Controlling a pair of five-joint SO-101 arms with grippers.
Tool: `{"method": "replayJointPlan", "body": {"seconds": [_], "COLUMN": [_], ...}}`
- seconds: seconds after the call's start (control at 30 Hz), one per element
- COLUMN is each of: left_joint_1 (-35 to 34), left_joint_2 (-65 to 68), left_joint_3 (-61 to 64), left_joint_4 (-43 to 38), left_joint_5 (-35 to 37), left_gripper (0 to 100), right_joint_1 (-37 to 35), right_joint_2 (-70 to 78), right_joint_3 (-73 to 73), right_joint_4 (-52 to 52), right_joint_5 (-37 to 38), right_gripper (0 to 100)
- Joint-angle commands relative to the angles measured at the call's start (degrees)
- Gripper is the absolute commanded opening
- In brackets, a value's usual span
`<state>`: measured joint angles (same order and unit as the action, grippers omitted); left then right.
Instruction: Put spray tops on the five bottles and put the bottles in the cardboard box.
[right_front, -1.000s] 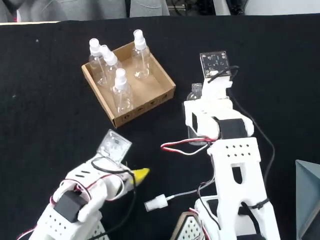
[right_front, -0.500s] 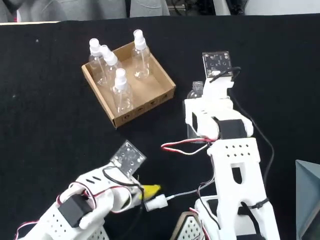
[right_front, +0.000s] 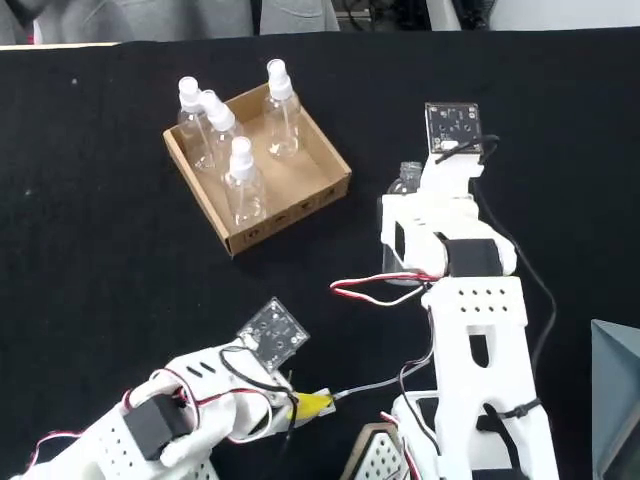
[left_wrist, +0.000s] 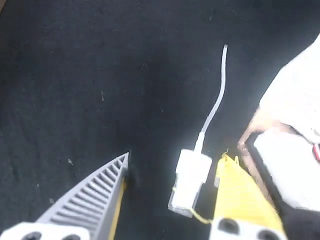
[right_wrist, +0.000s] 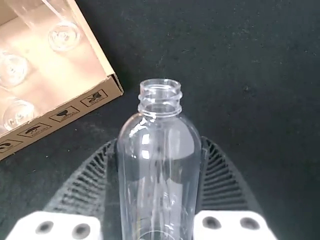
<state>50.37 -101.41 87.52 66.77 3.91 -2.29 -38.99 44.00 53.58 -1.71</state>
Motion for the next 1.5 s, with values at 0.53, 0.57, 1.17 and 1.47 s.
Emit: {"method": "replayJointPlan", "body": {"seconds": [0.53,0.57,1.17,1.47], "left_joint_1": [2.51,3.56,-1.36,-6.99], "left_joint_2": [37.45,38.86,70.77,72.35], "left_joint_3": [-13.85,-14.81,-30.37,-31.16], "left_joint_4": [-13.19,-13.19,-13.19,-12.40], "left_joint_5": [3.52,4.40,5.80,2.81], "left_gripper": [26,26,26,26], "right_joint_1": [1.41,1.41,1.58,1.58], "right_joint_2": [-2.42,-2.42,-2.68,-2.77], "right_joint_3": [-0.84,-0.84,-0.92,-0.92], "right_joint_4": [-1.67,-1.67,-1.67,-1.67], "right_joint_5": [-0.44,-0.44,-0.35,-0.18], "right_gripper": [9.5,9.5,9.5,9.5]}}
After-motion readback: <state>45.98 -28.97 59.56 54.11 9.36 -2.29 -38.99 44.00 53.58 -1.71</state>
